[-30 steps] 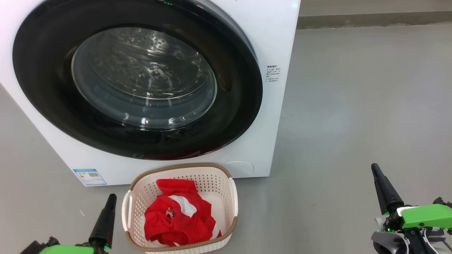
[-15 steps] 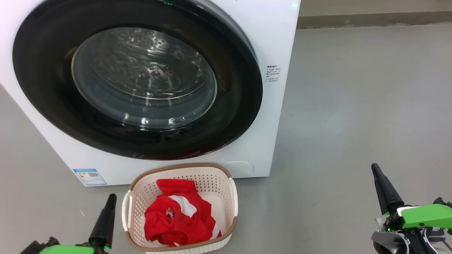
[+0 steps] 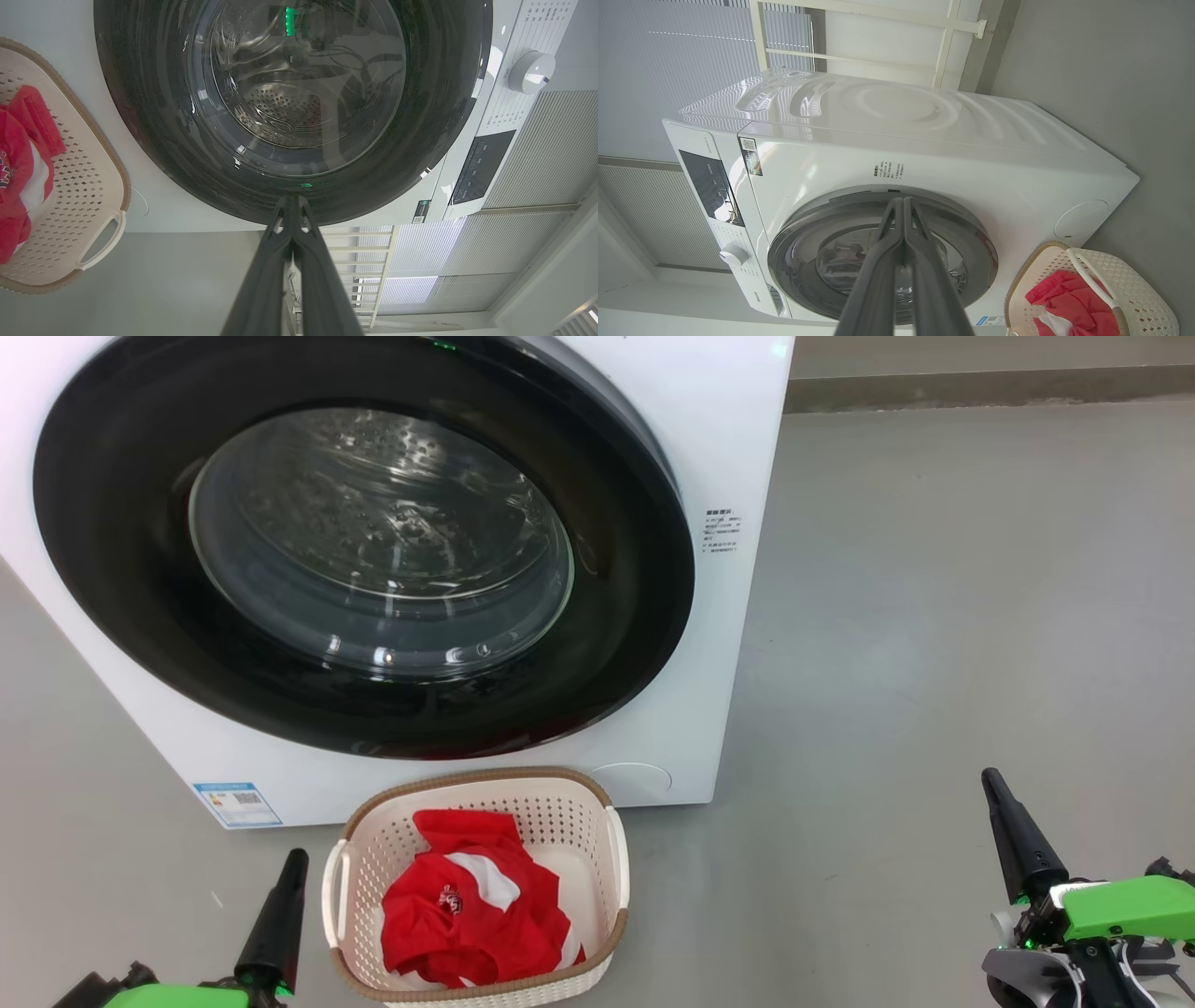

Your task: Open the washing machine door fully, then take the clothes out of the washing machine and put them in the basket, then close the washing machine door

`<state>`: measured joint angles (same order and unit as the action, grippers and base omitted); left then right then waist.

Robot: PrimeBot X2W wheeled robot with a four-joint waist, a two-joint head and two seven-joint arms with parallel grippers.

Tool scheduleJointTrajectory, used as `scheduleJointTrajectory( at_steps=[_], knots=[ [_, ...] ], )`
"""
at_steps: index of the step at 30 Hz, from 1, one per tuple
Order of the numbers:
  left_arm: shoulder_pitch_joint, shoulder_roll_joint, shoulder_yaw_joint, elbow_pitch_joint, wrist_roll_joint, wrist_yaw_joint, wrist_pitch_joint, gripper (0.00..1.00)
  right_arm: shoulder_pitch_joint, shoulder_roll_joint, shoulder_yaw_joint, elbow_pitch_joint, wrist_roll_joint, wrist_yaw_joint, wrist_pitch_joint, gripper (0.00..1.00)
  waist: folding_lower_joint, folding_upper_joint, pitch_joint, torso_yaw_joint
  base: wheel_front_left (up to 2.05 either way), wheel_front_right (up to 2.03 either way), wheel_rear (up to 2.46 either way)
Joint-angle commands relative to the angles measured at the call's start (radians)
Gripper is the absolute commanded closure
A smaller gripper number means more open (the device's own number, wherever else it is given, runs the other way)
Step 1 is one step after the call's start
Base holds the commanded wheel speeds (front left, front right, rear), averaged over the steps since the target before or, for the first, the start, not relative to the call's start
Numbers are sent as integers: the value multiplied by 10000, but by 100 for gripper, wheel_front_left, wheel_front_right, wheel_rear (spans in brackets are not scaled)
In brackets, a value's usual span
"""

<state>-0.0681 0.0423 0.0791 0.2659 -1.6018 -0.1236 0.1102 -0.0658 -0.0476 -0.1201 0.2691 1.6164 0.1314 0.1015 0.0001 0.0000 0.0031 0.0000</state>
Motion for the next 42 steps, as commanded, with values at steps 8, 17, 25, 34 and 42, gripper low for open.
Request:
scheduleJointTrajectory(
  at_steps=[8,17,25,34,42],
  knots=[
    [-400,80,352,-206,-64,-71,35,100,-415,-78,129,-247,-24,-7,64,100,-1,0,0,0,0,0,0],
    [-400,79,351,-206,-65,-71,34,100,-416,-72,119,-246,-32,-7,72,100,-1,0,0,0,0,0,0],
    [-400,79,351,-206,-65,-71,34,100,-416,-66,111,-246,-38,-7,78,100,-1,0,0,0,0,0,0],
    [-400,79,350,-206,-66,-71,33,100,-417,-62,104,-246,-44,-7,84,100,-1,0,0,0,0,0,0],
    [-400,79,350,-207,-66,-71,33,100,-418,-57,98,-245,-49,-7,89,100,-1,0,0,0,0,0,0]
  ],
)
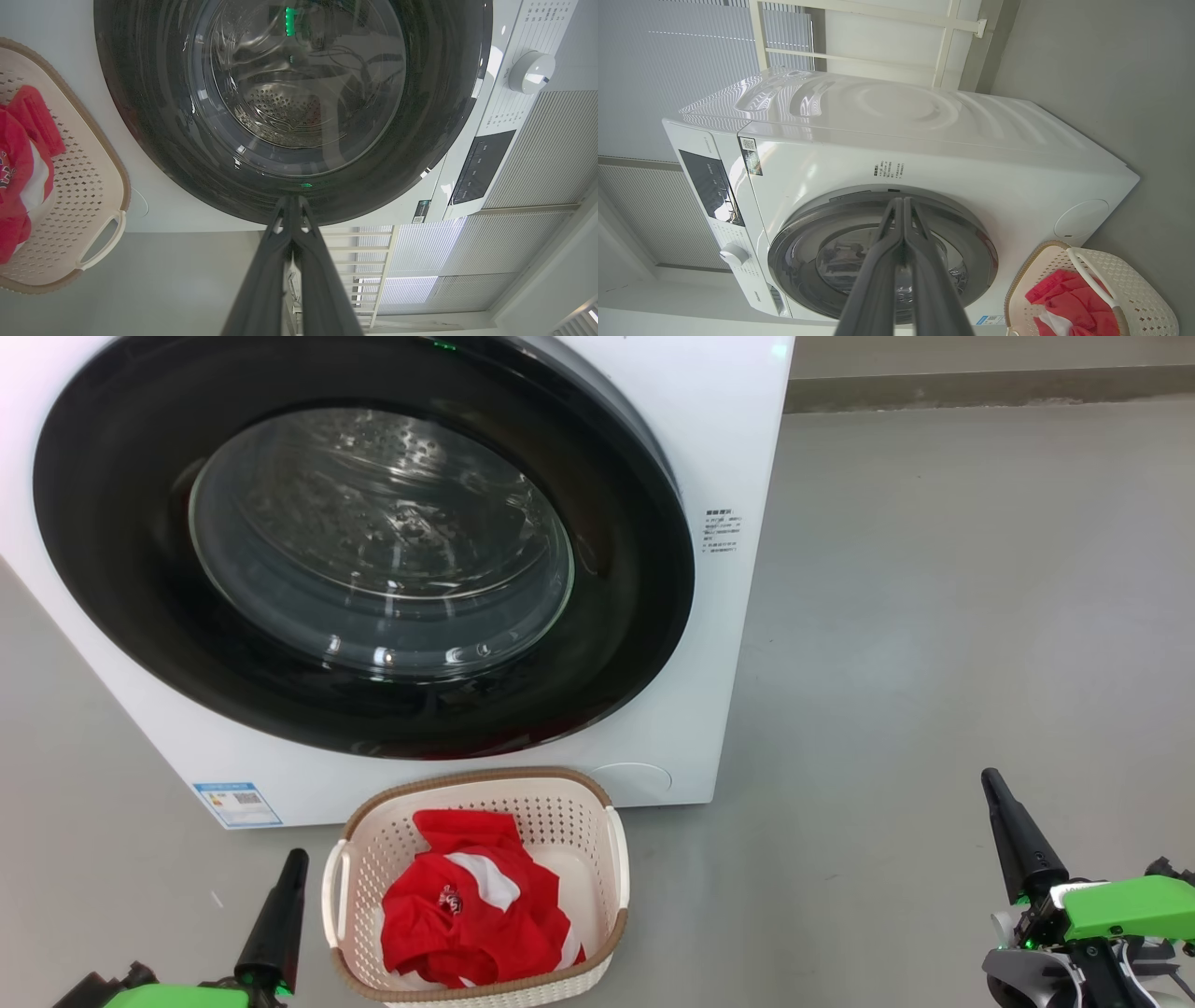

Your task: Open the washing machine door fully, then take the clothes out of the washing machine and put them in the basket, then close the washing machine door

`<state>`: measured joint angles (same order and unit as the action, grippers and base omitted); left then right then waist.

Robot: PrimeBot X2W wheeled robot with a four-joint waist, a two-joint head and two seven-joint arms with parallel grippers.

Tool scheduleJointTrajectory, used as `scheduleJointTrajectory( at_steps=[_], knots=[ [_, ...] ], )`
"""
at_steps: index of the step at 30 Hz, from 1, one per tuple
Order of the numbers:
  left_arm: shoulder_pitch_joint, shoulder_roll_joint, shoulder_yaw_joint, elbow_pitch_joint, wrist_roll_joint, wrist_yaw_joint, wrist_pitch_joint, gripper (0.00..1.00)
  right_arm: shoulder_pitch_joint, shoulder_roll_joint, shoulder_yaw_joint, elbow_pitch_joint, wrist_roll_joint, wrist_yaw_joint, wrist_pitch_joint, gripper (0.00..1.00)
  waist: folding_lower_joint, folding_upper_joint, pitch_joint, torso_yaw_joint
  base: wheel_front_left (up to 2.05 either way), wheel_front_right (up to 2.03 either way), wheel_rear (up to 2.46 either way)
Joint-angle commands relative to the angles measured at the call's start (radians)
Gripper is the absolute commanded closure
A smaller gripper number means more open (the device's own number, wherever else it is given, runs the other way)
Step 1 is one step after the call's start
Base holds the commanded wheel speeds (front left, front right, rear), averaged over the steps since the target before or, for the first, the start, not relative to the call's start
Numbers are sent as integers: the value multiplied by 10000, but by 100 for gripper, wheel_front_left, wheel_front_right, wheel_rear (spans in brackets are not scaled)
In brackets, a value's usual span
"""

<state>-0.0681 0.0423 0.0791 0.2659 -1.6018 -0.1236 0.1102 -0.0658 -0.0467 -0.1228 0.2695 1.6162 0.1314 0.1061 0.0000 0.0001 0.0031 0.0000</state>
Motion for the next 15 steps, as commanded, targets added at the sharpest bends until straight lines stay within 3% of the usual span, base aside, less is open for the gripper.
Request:
scheduleJointTrajectory(
  at_steps=[1,15],
  knots=[
    [-400,79,350,-207,-66,-71,33,100,-418,-66,124,-249,-48,-7,43,100,0,-1,0,0,0,0,0],
    [-399,79,349,-207,-67,-71,32,100,-418,-60,115,-249,-55,-7,50,100,0,-1,0,0,0,0,0]
  ],
)
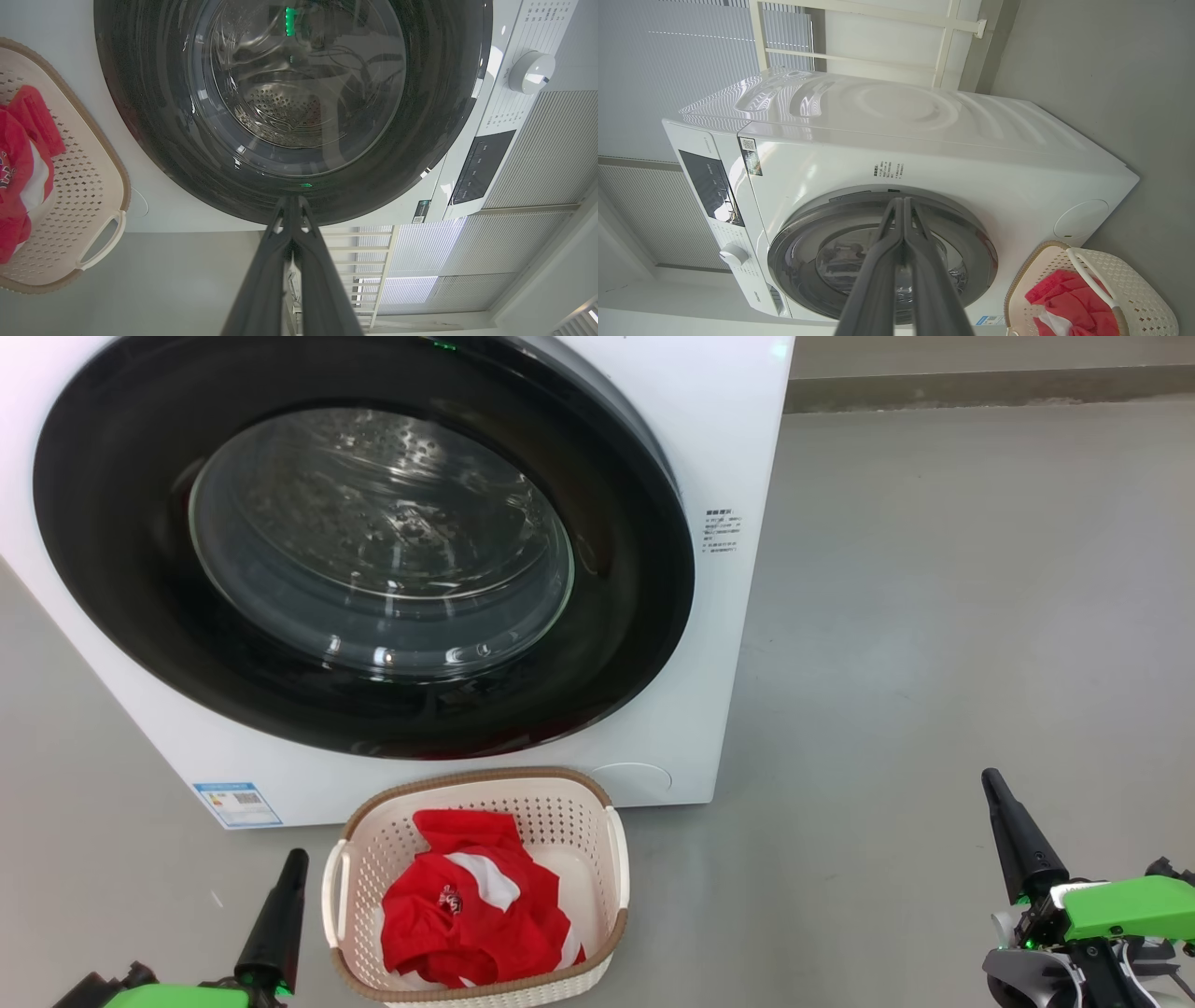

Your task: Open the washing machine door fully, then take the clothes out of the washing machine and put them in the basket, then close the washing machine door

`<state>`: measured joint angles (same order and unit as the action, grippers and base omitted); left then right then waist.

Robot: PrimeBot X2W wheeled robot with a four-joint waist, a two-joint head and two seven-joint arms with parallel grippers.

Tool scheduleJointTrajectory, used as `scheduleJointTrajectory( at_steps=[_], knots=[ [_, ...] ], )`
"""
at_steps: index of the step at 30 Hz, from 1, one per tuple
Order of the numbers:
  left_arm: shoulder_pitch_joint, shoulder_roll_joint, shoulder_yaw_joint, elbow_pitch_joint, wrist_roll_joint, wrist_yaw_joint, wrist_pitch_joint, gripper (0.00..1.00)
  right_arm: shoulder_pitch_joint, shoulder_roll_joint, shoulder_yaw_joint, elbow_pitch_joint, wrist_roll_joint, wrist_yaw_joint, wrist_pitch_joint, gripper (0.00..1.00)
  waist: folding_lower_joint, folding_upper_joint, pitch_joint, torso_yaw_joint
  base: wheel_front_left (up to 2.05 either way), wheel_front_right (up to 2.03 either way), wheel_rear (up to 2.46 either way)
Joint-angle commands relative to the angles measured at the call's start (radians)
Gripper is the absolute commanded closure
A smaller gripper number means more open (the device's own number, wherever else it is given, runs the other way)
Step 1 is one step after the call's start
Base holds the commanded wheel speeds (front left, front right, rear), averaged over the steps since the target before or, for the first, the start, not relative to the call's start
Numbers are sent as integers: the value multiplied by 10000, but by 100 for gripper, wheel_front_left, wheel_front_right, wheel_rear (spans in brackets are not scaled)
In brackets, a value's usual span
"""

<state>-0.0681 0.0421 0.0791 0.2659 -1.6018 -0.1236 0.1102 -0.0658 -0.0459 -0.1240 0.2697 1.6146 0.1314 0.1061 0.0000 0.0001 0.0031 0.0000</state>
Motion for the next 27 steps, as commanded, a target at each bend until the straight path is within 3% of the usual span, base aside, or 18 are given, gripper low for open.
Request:
scheduleJointTrajectory(
  at_steps=[1,27],
  knots=[
    [-399,81,349,-207,-67,-71,32,100,-419,-68,126,-251,-40,-7,51,100,0,-1,0,0,0,0,0],
    [-399,81,348,-207,-68,-71,31,100,-420,-59,114,-250,-51,-7,61,100,0,-1,0,0,0,0,0]
  ],
)
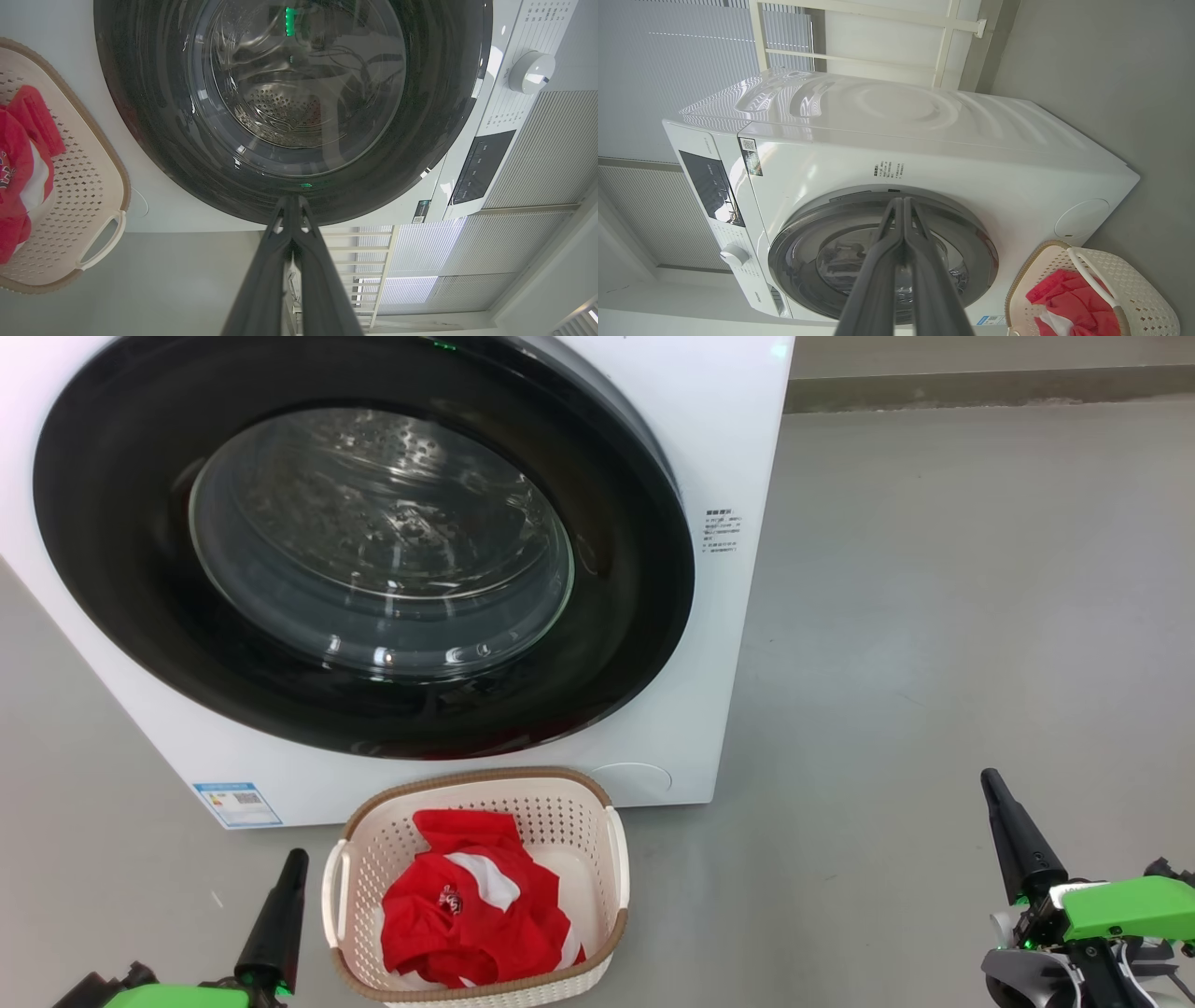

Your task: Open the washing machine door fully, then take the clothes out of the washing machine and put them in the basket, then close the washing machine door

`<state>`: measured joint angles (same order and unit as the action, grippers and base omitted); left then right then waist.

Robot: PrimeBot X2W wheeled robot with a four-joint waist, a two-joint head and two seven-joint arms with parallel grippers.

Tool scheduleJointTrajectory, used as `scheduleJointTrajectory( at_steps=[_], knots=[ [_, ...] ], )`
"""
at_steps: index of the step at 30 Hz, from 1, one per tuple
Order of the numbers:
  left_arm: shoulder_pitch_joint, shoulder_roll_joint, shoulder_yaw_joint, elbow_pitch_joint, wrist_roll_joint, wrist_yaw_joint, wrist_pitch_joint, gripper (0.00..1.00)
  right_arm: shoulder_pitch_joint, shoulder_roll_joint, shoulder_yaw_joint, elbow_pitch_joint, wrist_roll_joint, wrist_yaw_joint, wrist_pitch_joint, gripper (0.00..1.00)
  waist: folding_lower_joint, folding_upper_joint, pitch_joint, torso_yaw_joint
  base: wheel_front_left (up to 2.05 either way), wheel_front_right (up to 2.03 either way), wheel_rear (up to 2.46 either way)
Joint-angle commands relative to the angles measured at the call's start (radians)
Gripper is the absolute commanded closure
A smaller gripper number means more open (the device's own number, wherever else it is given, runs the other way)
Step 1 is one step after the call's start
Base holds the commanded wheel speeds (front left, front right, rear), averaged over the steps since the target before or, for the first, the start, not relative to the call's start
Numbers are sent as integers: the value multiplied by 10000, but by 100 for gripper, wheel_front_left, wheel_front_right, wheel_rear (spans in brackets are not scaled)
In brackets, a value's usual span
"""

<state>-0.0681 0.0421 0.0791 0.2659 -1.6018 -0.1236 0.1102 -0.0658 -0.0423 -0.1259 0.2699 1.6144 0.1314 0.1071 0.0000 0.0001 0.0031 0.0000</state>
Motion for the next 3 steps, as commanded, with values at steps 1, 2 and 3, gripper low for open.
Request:
scheduleJointTrajectory(
  at_steps=[1,2,3],
  knots=[
    [-399,81,348,-207,-68,-71,31,100,-420,-95,133,-252,-49,-7,52,100,0,-1,0,0,0,0,0],
    [-399,81,348,-207,-68,-71,31,100,-420,-95,132,-252,-49,-7,52,100,0,-1,0,0,0,0,0],
    [-399,81,348,-207,-68,-71,31,100,-420,-95,132,-252,-50,-7,52,100,0,-1,0,0,0,0,0]
  ],
)
